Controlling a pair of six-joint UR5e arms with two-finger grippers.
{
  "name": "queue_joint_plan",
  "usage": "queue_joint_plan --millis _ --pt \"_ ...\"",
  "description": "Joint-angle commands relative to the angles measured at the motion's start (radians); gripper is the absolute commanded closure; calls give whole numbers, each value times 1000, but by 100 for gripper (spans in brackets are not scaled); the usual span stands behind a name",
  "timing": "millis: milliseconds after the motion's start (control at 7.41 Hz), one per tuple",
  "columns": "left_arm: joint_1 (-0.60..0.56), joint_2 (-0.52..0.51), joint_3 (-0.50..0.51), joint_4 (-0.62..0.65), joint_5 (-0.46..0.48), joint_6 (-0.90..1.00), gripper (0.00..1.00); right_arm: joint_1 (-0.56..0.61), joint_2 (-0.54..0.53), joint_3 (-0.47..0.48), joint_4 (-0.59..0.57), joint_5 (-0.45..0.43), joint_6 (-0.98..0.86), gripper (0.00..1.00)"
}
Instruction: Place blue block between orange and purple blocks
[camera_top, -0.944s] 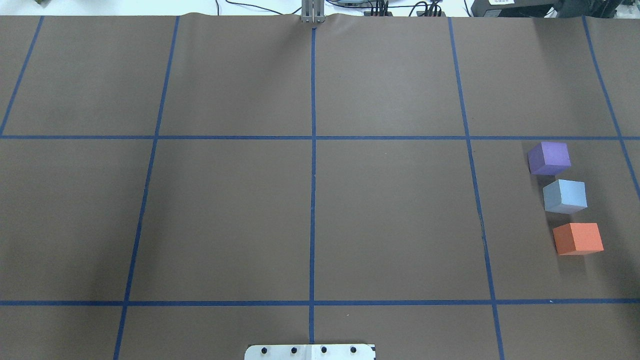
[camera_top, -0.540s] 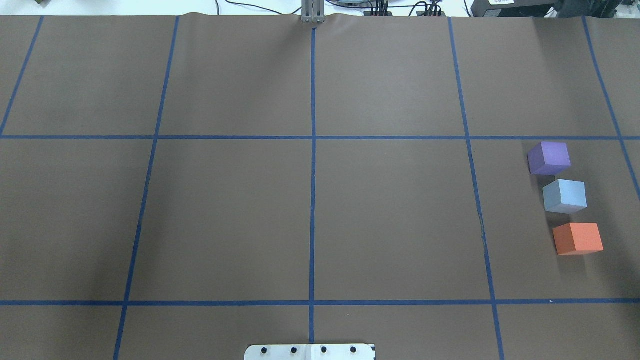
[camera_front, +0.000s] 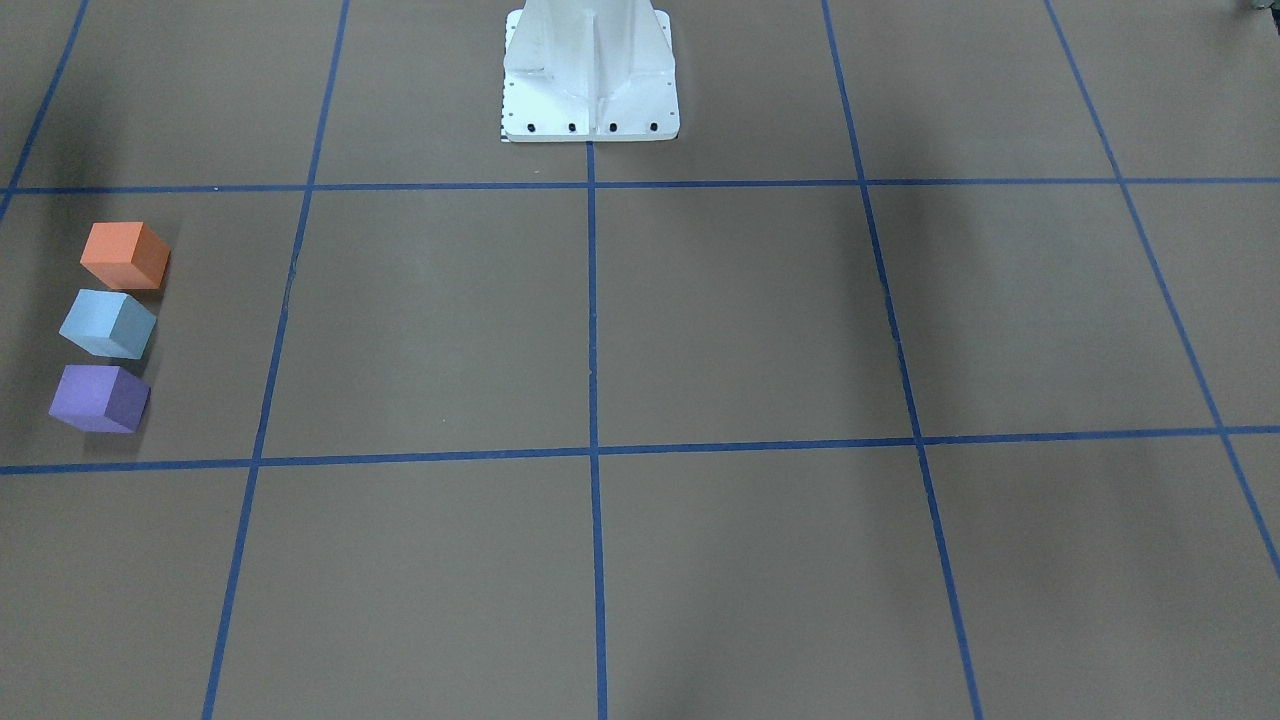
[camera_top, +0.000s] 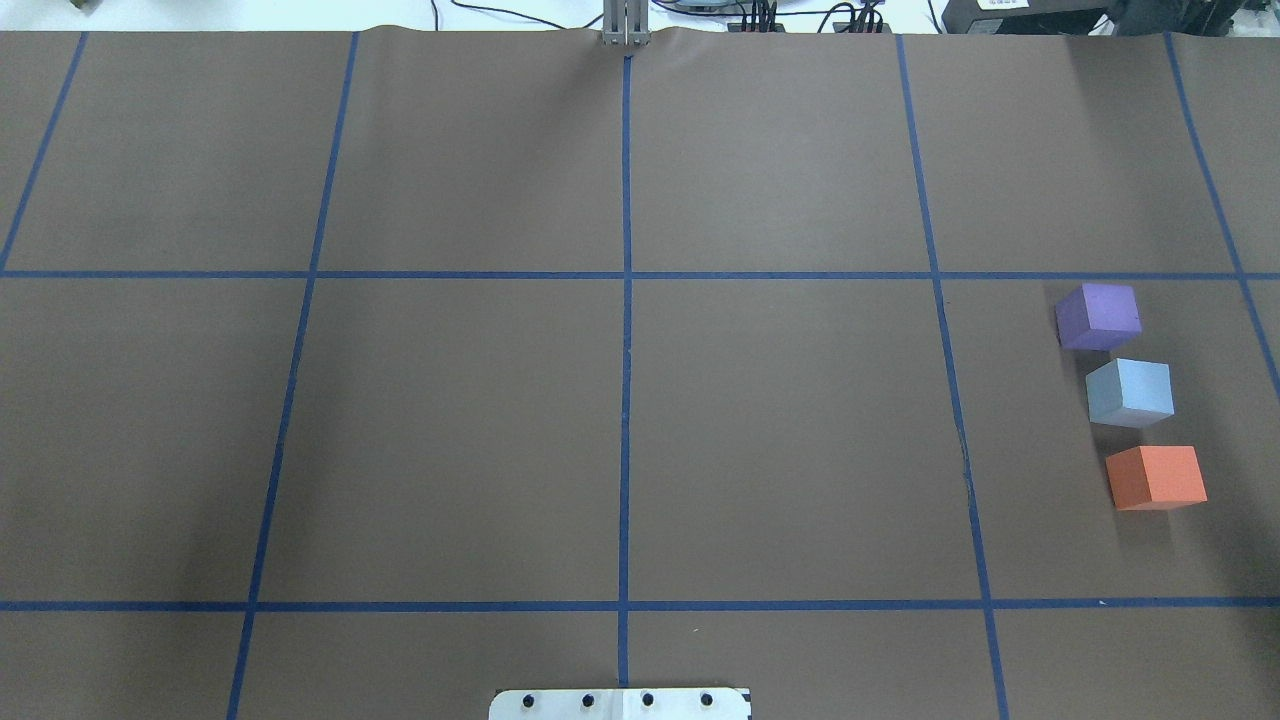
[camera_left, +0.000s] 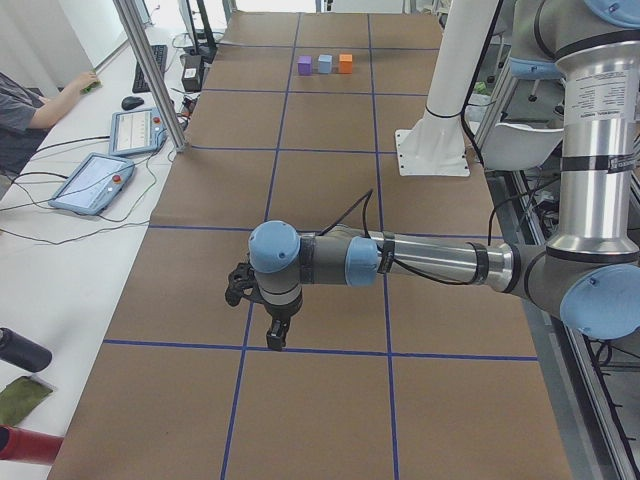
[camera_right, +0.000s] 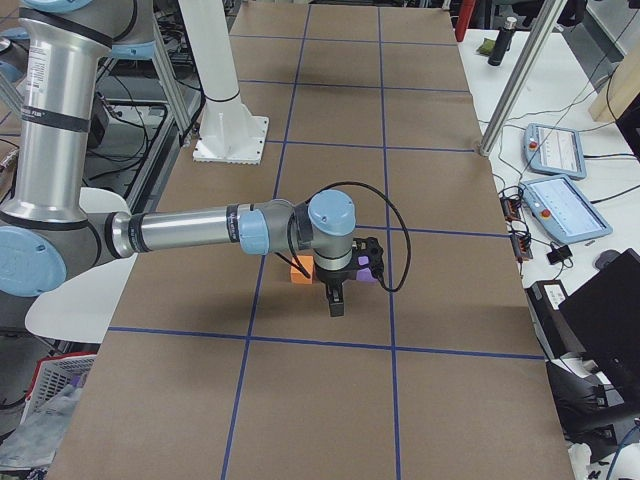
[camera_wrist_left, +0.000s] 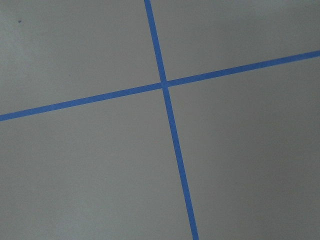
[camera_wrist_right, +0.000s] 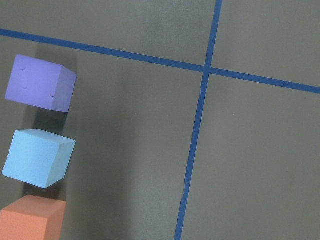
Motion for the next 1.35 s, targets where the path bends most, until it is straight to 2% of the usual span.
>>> queue_joint_plan --millis 0,135,405,1214 --pt "1 0 0 0 3 -3 0 0 0 -1 0 5 2 0" --pt "1 0 -3 0 3 -3 0 0 0 1 0 6 2 0" --pt "1 0 -1 0 3 -3 0 0 0 -1 0 69 2 0" --pt "0 0 -1 0 3 -5 0 0 2 1 2 74 2 0"
